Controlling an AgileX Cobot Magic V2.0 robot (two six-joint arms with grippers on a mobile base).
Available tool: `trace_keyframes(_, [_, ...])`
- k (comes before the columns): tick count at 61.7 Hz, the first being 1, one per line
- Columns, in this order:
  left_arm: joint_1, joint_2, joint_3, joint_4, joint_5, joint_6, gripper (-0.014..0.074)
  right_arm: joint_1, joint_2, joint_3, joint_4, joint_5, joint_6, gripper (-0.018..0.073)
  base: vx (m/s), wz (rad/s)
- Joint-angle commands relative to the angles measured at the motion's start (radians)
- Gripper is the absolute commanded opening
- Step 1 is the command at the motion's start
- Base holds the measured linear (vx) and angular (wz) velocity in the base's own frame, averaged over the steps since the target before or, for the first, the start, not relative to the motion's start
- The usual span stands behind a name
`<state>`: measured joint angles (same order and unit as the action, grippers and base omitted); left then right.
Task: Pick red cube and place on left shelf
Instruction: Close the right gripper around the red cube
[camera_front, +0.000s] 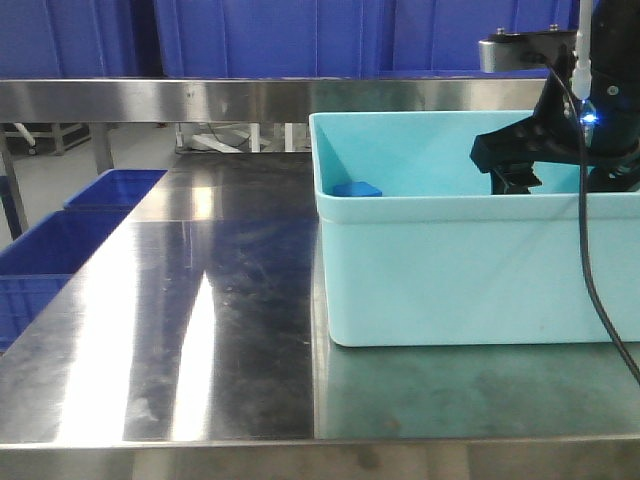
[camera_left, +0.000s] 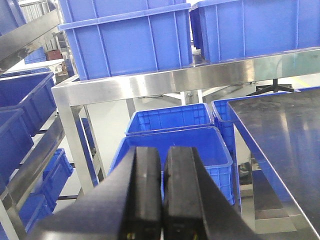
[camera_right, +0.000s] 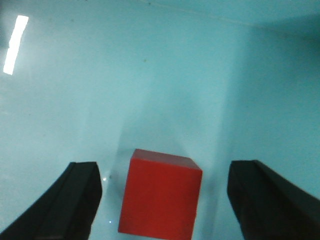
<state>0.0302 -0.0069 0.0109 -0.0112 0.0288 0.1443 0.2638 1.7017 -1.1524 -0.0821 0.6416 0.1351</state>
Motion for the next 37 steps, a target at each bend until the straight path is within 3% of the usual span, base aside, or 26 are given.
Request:
trace_keyframes(1, [-0.007,-0.015,0.022,-0.005,-0.090,0.001,0.0106,-0.005,-0.031,-0.035,-0.015,-0.033,-0.006,0.0624,0.00,0.00])
trace_keyframes(29, [-0.007,-0.015,0.022,-0.005,-0.090,0.001,0.0106,-0.005,-0.009,-0.035,-0.015,-0.040,-0.006,0.0620,0.00,0.00])
trace_keyframes(37, [-0.007,-0.015,0.022,-0.005,-0.090,0.001,0.0106,-0.005,-0.009,-0.035,-0.015,-0.051,-0.006,0.0519,0.00,0.00])
